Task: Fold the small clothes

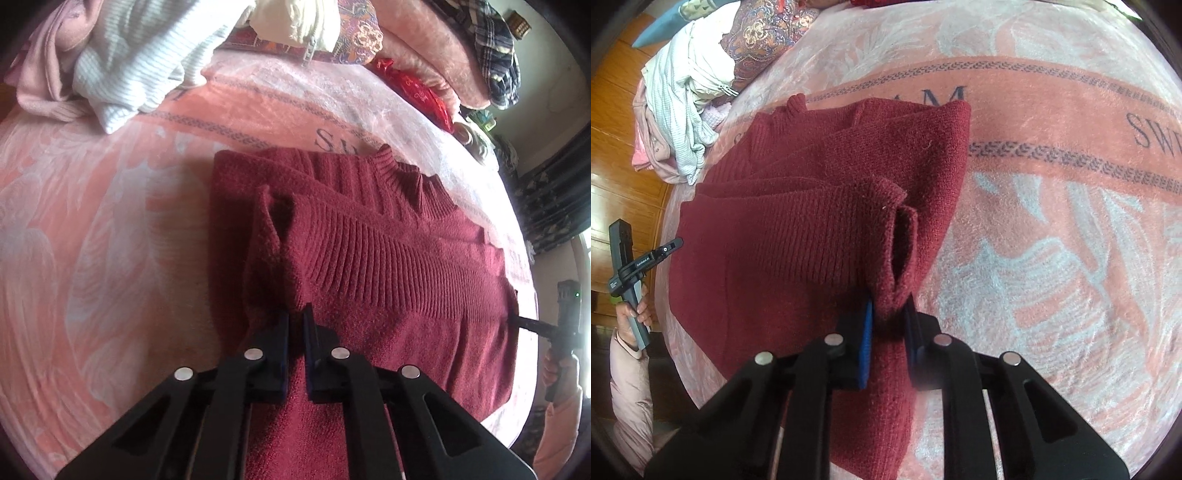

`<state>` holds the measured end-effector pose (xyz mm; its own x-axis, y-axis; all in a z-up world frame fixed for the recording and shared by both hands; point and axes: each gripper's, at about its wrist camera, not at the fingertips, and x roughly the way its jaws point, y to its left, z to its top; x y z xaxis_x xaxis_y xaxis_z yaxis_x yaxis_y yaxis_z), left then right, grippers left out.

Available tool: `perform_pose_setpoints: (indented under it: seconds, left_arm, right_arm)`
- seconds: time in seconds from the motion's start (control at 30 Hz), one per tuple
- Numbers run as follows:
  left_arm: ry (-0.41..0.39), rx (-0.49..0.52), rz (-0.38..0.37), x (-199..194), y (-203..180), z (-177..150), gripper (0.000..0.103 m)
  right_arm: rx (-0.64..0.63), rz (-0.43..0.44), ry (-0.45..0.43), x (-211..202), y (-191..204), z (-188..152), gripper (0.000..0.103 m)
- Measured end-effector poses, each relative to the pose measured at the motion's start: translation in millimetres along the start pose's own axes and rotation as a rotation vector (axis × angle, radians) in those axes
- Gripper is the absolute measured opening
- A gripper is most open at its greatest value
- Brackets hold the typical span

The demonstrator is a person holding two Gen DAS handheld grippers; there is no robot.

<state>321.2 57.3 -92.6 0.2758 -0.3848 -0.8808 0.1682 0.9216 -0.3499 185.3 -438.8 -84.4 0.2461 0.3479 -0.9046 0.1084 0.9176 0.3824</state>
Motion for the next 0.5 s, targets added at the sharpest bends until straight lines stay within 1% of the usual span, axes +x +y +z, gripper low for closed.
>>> perform_pose_setpoints:
  seconds: [0.13,0.2,0.23,0.3,0.4,0.43,0.5]
  left_arm:
    - [-0.035,0.011,-0.040,-11,-6,1,0.006]
    - [-0.033,0.026,-0.056,-13,-11,1,0.006]
    - [-0.033,0.032,-0.057,-12,-15,0,0.006]
    - [-0.022,0.045,-0.032,-8,-19,0,0.006]
    - [0.005,0.071,0.072,5,-22,0,0.007]
    - [0.013,0.071,0.100,9,-21,0,0.009]
    - [0.010,0.067,0.147,16,-18,0,0.032]
  right_arm:
    - [-0.046,0.018,-0.025,-18,11,0,0.010]
    - [-0.088,-0.006,-0.040,-24,20,-1,0.010]
    - [-0.106,-0.035,-0.039,-24,24,-1,0.010]
    - [-0.125,-0.090,-0.024,-14,28,-3,0.009]
    - [-0.107,-0.126,-0.009,-1,24,-2,0.009]
    - [-0.099,-0.125,-0.007,2,22,0,0.009]
    - [-0.078,-0.110,-0.003,5,18,1,0.013]
